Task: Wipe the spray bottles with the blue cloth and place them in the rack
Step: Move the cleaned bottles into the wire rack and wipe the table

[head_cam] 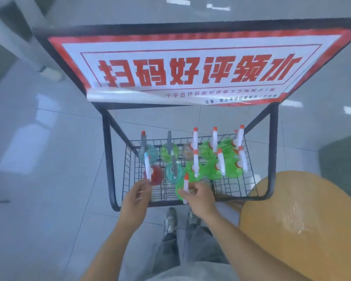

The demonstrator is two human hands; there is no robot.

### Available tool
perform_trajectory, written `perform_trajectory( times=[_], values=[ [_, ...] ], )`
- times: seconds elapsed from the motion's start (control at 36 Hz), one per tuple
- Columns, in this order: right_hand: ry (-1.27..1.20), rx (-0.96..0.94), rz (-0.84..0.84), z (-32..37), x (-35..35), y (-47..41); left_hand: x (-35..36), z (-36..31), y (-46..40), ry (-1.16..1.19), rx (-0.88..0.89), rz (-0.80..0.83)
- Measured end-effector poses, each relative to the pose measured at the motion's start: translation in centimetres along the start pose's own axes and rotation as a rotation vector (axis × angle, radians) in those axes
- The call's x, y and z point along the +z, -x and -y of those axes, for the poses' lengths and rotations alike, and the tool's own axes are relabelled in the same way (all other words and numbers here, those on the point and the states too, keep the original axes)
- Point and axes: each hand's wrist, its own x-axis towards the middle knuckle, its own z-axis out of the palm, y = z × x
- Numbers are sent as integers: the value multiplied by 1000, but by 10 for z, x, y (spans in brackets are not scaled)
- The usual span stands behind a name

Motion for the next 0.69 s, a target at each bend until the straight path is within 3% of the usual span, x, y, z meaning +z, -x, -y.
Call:
perform_trajectory(
  times=[0.28, 0.53, 0.69],
  values=[
    [41, 31, 0, 6, -1, -13, -5, -1, -21, -2, -98, -144],
    [130, 43, 38, 0, -14, -11, -5, -26, -48, -17, -129, -136],
    [480, -239, -124, 10, -38, 13, -6, -46, -59, 6, -127, -57]
  ],
)
